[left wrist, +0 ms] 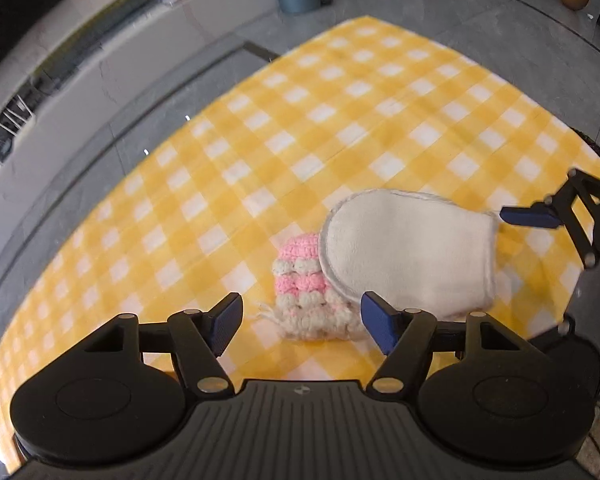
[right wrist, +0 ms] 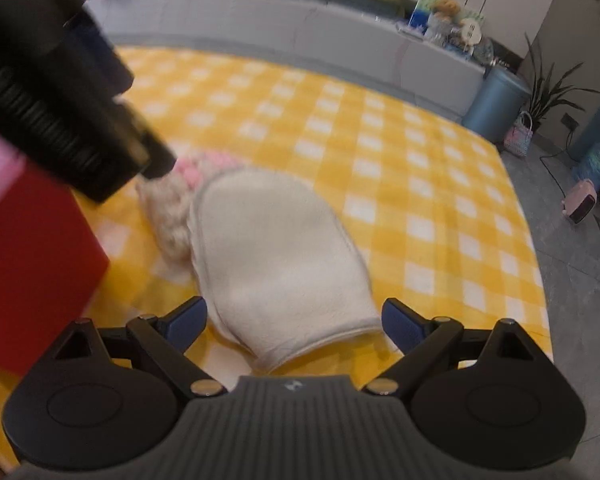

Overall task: Organize soft objects
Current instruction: 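Grasp the white terry mitt with the right gripper while the left gripper grasps the pink knitted hat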

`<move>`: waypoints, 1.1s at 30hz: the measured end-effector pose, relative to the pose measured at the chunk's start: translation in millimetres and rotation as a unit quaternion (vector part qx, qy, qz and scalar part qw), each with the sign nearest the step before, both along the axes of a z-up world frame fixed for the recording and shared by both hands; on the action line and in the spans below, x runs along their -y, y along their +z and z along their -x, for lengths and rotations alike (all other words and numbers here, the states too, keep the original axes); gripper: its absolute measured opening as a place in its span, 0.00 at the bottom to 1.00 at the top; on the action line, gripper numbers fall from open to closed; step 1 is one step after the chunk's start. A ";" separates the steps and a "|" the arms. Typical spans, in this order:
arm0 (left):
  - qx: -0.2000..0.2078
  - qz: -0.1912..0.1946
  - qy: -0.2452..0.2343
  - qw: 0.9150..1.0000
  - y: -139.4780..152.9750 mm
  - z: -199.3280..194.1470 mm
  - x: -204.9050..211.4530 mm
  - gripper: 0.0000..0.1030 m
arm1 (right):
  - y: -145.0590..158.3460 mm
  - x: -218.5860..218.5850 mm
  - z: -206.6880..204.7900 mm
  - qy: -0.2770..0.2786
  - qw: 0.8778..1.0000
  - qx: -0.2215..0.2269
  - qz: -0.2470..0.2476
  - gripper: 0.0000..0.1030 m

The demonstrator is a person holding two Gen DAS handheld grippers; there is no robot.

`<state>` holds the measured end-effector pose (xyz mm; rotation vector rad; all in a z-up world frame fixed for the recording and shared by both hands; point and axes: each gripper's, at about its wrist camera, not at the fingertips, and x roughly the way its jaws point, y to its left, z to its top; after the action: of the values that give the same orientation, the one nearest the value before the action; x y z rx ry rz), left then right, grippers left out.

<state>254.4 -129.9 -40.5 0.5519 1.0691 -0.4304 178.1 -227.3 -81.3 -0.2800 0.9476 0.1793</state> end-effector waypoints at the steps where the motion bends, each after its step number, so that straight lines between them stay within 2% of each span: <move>1: -0.014 0.004 -0.006 1.000 -4.0 -2.3 0.0 0.77 | -3.4 -0.7 -2.2 0.001 1.000 -0.006 0.003 0.90; 4: -0.057 -0.016 -0.017 0.998 -20.1 -14.7 5.1 0.77 | -8.4 -1.0 -7.6 0.006 1.000 -0.011 0.007 0.90; 8: -0.067 -0.047 -0.033 0.996 -33.7 -19.8 11.1 0.77 | -16.2 -5.0 -10.7 0.017 1.000 -0.017 0.012 0.90; 10: -0.073 -0.047 -0.027 0.996 -36.7 -23.3 9.0 0.77 | -20.2 -7.7 -13.3 0.022 0.999 -0.023 0.015 0.90; 11: -0.078 -0.044 -0.025 0.996 -37.3 -25.4 8.3 0.77 | -22.5 -8.7 -16.1 0.021 0.999 -0.030 0.014 0.86; 14: -0.095 -0.035 -0.024 0.995 -39.4 -29.5 8.8 0.77 | -23.0 -7.3 -17.2 0.009 0.999 -0.041 -0.010 0.82; 19: -0.100 -0.039 -0.030 0.994 -44.1 -31.2 13.9 0.77 | -20.7 -5.3 -14.4 0.003 0.999 -0.048 -0.019 0.77; 25: -0.114 -0.050 -0.026 0.992 -49.0 -38.5 20.4 0.78 | -17.1 4.7 -13.8 -0.003 0.999 -0.049 -0.021 0.55; 28: -0.115 -0.054 -0.018 0.992 -50.8 -42.2 23.1 0.82 | -14.7 9.9 -12.3 -0.001 0.999 -0.051 -0.016 0.42; 30: -0.122 -0.047 -0.013 0.991 -52.9 -45.7 23.4 0.83 | -13.2 15.6 -12.4 -0.003 0.998 -0.055 -0.007 0.24; 33: -0.135 -0.036 0.001 0.990 -57.4 -52.1 23.3 0.86 | -11.7 26.5 -10.8 -0.009 0.998 -0.062 0.002 0.19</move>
<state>306.6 -153.2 -97.9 0.5667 1.3485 -0.4751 188.9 -253.8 -93.1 -0.2658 1.0731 0.1800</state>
